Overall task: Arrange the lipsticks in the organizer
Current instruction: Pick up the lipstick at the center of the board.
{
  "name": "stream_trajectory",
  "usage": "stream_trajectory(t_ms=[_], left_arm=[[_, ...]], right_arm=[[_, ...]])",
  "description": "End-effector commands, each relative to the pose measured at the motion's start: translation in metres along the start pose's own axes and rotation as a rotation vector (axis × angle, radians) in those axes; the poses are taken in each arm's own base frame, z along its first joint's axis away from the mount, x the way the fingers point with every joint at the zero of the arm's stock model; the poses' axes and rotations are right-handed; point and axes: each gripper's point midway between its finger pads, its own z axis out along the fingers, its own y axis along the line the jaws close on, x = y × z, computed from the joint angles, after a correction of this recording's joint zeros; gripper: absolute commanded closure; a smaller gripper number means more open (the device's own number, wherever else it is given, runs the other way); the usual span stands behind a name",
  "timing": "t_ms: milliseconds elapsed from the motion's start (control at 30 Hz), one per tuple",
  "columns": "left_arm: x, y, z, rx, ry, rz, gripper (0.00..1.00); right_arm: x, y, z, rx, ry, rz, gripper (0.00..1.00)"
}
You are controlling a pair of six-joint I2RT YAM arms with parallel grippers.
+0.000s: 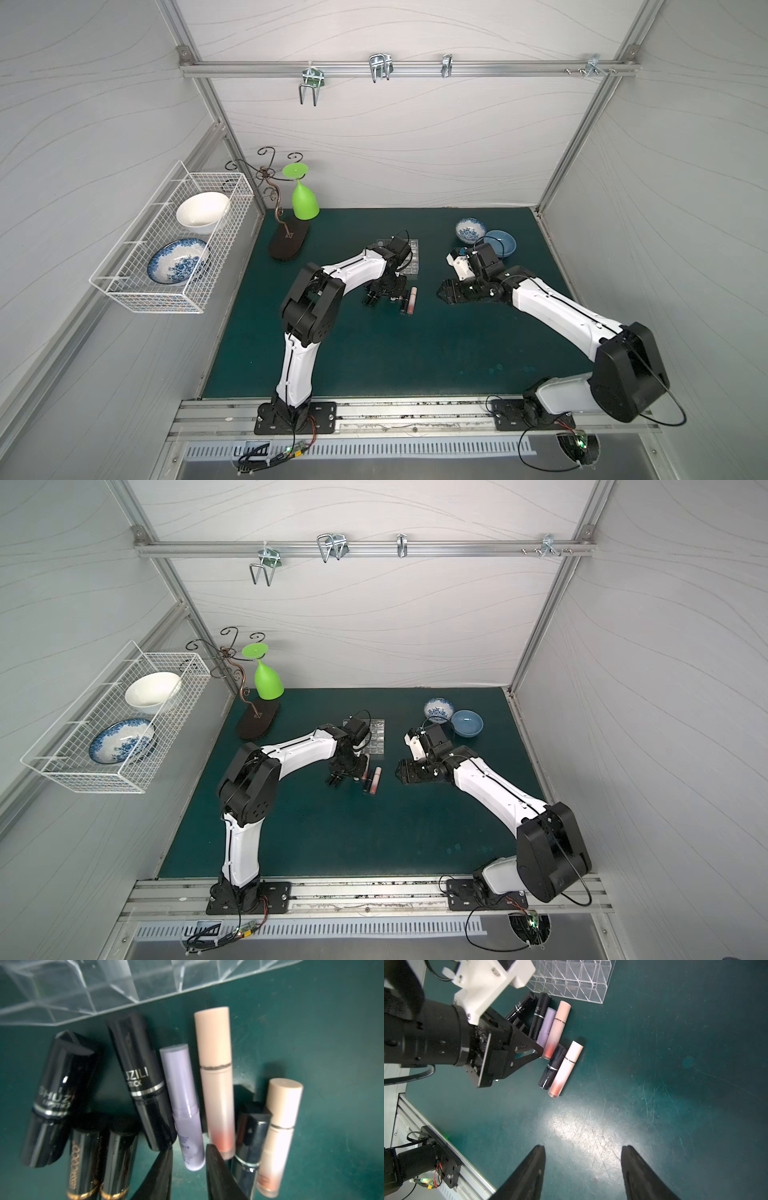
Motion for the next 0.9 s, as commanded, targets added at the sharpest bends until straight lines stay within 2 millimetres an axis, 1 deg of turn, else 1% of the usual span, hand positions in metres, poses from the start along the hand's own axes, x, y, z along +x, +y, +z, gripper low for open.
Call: stream_trajectory(t_ms=[0, 233, 333, 367, 433, 500, 567, 633, 700, 867], left_arm=[[-0.007, 0.000, -0.001, -0.007, 0.002, -0.003, 0.67], [-0.005, 0.002, 0.001, -0.015, 0.013, -0.007, 0.66], [-0.005, 0.001, 0.002, -0.013, 0.015, -0.005, 0.67], [-0.005, 0.001, 0.003, -0.012, 0.018, -0.005, 0.68], [-0.005, 0.000, 0.003, -0.010, 0.019, -0.003, 0.70], [-0.005, 0.000, 0.003, -0.006, 0.020, -0.002, 0.73], [-0.005, -0.001, 0.004, -0.002, 0.020, -0.002, 0.77], [-0.006, -0.002, 0.004, 0.002, 0.022, 0.000, 0.81], [-0.005, -0.002, 0.002, 0.005, 0.019, 0.000, 0.85], [-0.005, -0.004, -0.010, 0.027, -0.018, -0.001, 0.87]], right_arm=[[0.003, 0.000, 0.003, -0.011, 0.010, -0.010, 0.38], [0.004, 0.001, 0.004, -0.017, 0.016, -0.013, 0.38], [0.009, -0.004, 0.008, 0.013, 0.047, -0.003, 0.38], [0.014, -0.008, 0.009, 0.038, 0.071, 0.005, 0.37], [0.028, -0.014, 0.009, 0.084, 0.121, 0.012, 0.31], [0.044, -0.020, 0.012, 0.107, 0.171, 0.017, 0.24], [0.057, -0.024, 0.019, 0.116, 0.213, 0.023, 0.15], [0.063, -0.026, 0.027, 0.114, 0.240, 0.033, 0.11], [0.064, -0.025, 0.035, 0.095, 0.264, 0.037, 0.09], [0.063, -0.017, 0.052, 0.061, 0.304, 0.040, 0.08]])
